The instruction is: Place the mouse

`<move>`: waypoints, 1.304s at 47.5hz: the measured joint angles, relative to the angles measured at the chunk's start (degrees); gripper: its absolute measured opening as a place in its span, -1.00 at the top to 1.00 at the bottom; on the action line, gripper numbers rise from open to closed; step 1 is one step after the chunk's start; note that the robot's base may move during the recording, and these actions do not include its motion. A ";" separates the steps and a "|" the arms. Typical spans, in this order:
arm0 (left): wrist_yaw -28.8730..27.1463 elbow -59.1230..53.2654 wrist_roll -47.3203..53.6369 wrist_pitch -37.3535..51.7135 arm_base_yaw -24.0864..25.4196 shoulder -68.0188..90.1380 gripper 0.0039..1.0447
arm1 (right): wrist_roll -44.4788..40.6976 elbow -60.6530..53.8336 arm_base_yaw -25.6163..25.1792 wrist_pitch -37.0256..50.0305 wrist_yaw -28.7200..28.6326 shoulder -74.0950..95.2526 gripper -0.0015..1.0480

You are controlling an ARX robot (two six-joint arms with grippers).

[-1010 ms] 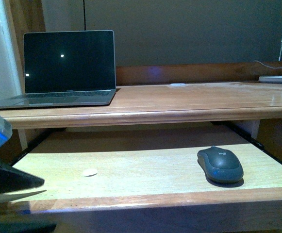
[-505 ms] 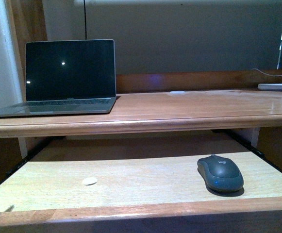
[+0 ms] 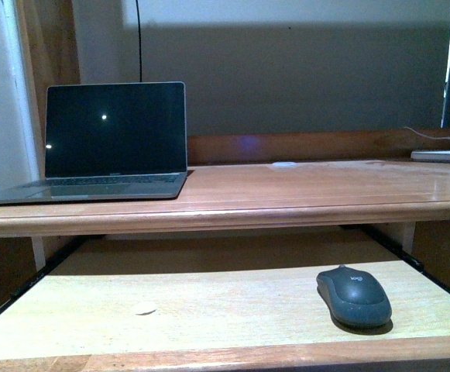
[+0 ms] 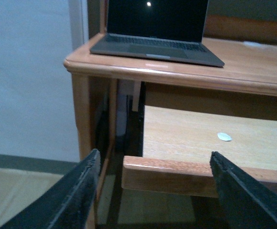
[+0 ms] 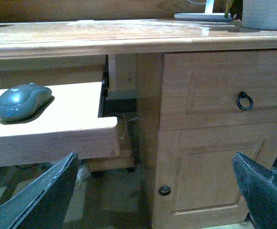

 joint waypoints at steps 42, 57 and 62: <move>12.22 -10.56 2.51 1.68 11.85 -8.39 0.95 | 0.00 -0.02 0.00 0.00 -0.02 0.00 -0.86; 12.24 -13.09 2.51 2.01 11.89 -10.73 0.95 | 0.00 0.00 0.00 0.00 -0.02 0.00 -0.86; 12.24 -13.09 2.51 2.01 11.89 -10.75 0.95 | 0.00 0.00 0.00 0.00 -0.02 0.00 -0.86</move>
